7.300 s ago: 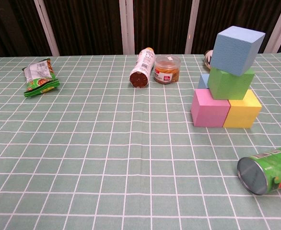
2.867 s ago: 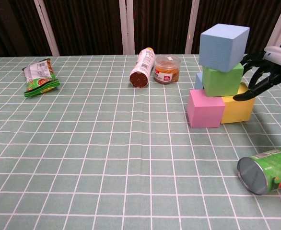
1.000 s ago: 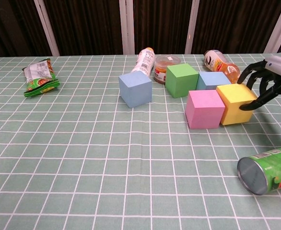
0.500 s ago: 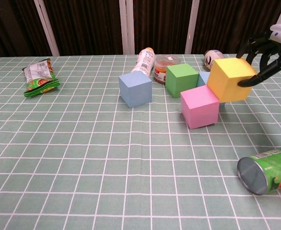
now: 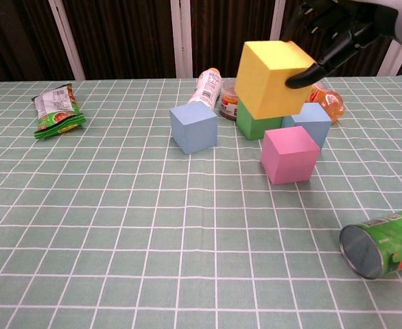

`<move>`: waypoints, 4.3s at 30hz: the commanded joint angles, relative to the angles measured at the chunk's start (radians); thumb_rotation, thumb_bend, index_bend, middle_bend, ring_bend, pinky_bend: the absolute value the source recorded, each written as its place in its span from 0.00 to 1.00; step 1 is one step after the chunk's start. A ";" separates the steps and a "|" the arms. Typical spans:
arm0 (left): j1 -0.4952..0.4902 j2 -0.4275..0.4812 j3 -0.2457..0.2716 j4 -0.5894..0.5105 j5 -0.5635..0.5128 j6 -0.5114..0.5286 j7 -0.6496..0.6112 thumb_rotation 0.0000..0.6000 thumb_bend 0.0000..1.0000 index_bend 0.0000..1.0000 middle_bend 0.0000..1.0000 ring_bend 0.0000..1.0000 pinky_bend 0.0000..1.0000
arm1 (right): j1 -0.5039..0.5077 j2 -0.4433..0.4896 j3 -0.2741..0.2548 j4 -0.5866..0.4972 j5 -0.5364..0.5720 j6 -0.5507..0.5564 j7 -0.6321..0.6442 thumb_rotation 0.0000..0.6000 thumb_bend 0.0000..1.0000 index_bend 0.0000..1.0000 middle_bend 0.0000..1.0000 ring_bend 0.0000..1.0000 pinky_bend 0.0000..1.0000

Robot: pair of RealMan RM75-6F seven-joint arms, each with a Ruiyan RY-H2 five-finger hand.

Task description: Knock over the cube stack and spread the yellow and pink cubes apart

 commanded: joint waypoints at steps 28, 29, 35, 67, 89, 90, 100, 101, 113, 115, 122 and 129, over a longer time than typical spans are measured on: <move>0.006 0.007 -0.002 0.003 -0.002 0.007 -0.020 1.00 0.15 0.18 0.03 0.00 0.00 | 0.026 -0.254 -0.197 0.133 -0.094 -0.013 0.065 1.00 0.16 0.33 0.28 0.30 0.06; 0.007 0.007 -0.002 0.003 -0.002 0.007 -0.021 1.00 0.15 0.18 0.03 0.00 0.00 | 0.027 -0.257 -0.198 0.138 -0.092 -0.013 0.060 1.00 0.16 0.30 0.25 0.26 0.05; 0.007 0.009 -0.004 0.005 -0.007 0.006 -0.028 1.00 0.15 0.18 0.03 0.00 0.00 | 0.038 -0.231 -0.201 0.118 -0.053 -0.053 0.027 1.00 0.15 0.14 0.06 0.07 0.01; 0.007 -0.003 -0.001 -0.005 -0.001 0.012 0.017 1.00 0.15 0.18 0.03 0.00 0.00 | 0.070 -0.068 -0.199 0.344 -0.071 -0.207 0.038 1.00 0.15 0.15 0.03 0.12 0.00; 0.012 0.002 -0.007 -0.002 -0.012 0.017 0.002 1.00 0.15 0.18 0.03 0.00 0.00 | 0.146 -0.161 -0.212 0.494 -0.040 -0.247 -0.060 1.00 0.15 0.31 0.22 0.29 0.00; 0.011 0.003 -0.007 -0.002 -0.012 0.016 0.002 1.00 0.15 0.18 0.03 0.00 0.00 | 0.149 -0.165 -0.215 0.504 -0.040 -0.242 -0.074 1.00 0.15 0.33 0.24 0.30 0.00; 0.012 0.004 -0.003 -0.005 -0.001 0.018 0.003 1.00 0.15 0.18 0.03 0.00 0.00 | 0.146 -0.163 -0.229 0.517 -0.036 -0.213 -0.126 1.00 0.20 0.47 0.47 0.52 0.09; 0.013 0.004 -0.002 -0.006 0.001 0.019 0.002 1.00 0.15 0.18 0.03 0.00 0.00 | 0.144 -0.161 -0.229 0.512 -0.037 -0.213 -0.119 1.00 0.22 0.50 0.50 0.55 0.11; 0.010 0.004 0.000 -0.007 0.000 0.010 0.004 1.00 0.15 0.18 0.03 0.00 0.00 | 0.131 -0.107 -0.191 0.362 -0.104 -0.188 -0.037 1.00 0.26 0.56 0.54 0.60 0.14; 0.010 0.005 0.001 -0.008 0.000 0.010 0.004 1.00 0.15 0.18 0.03 0.00 0.00 | 0.135 -0.104 -0.173 0.328 -0.095 -0.192 -0.020 1.00 0.26 0.56 0.54 0.60 0.14; 0.014 0.012 -0.001 -0.004 -0.003 0.014 -0.019 1.00 0.15 0.18 0.03 0.00 0.00 | 0.163 -0.136 -0.163 0.280 -0.062 -0.191 -0.052 1.00 0.26 0.56 0.54 0.60 0.14; 0.011 0.016 -0.004 0.001 -0.008 0.007 -0.030 1.00 0.15 0.18 0.03 0.00 0.00 | 0.142 -0.149 -0.204 0.212 -0.095 -0.131 -0.088 1.00 0.26 0.56 0.54 0.60 0.14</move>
